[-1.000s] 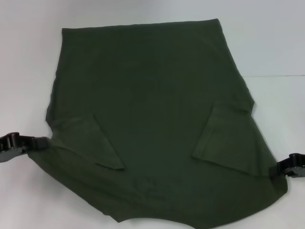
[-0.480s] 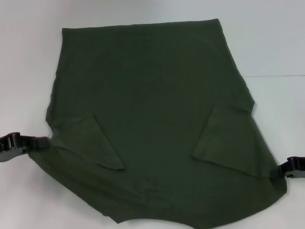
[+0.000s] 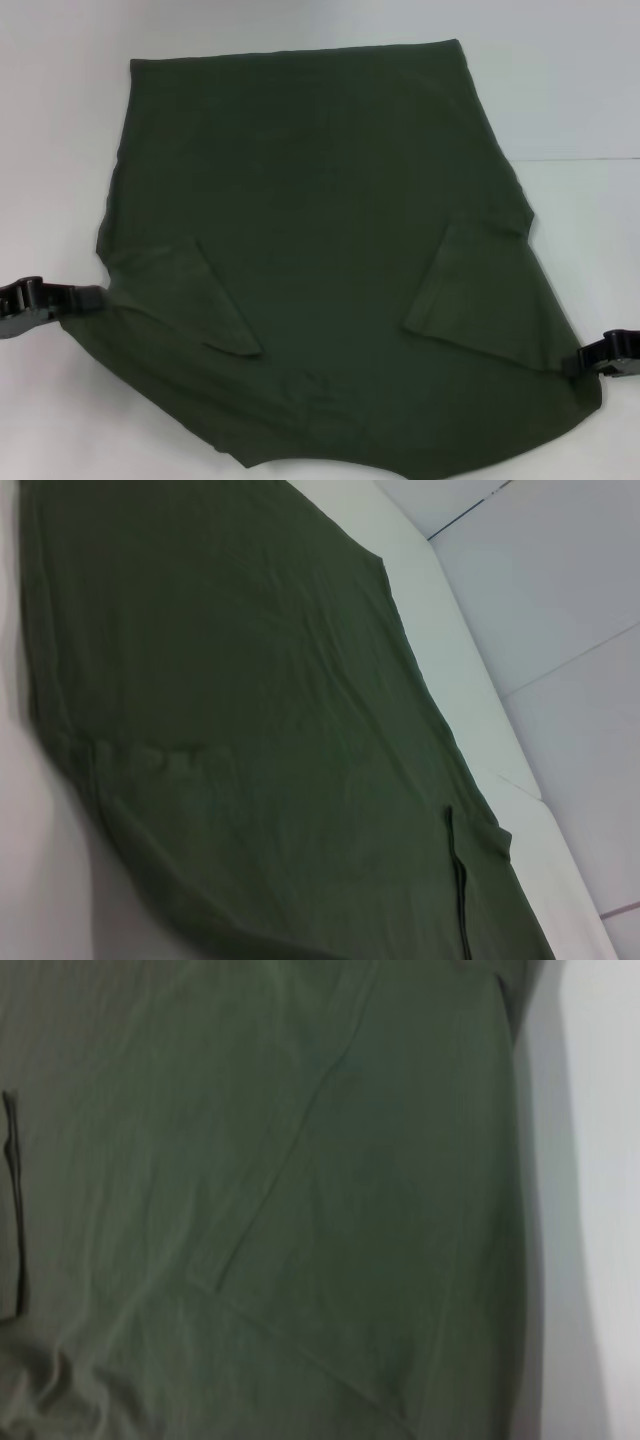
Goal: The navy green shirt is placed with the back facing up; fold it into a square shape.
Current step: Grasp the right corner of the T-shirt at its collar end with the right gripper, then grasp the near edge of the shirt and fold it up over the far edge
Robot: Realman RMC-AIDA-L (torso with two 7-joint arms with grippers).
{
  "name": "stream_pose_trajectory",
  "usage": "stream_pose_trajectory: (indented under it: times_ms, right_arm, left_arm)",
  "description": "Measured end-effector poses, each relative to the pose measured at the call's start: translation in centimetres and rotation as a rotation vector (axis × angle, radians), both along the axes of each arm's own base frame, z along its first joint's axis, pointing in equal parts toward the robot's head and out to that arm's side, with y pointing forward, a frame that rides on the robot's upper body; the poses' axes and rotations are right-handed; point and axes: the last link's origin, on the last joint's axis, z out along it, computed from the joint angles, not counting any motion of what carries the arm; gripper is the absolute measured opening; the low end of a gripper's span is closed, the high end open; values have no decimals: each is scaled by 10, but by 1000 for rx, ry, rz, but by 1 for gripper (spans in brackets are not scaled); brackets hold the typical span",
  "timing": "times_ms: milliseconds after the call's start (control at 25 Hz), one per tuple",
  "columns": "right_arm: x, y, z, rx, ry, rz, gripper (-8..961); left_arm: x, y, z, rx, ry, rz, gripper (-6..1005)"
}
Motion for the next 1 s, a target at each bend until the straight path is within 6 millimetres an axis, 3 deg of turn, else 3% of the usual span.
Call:
stream_pose_trajectory:
  times_ms: [280, 400, 1000]
  right_arm:
    - [-3, 1, 4, 5, -10, 54, 235]
    - [-6, 1, 4, -5, -1, 57, 45]
    - [-4, -11, 18, -24, 16, 108, 14]
  left_arm:
    - [0, 0, 0, 4, -3, -3, 15]
    - [1, 1, 0, 7, -6, -5, 15]
    - [-5, -6, 5, 22, 7, -20, 19]
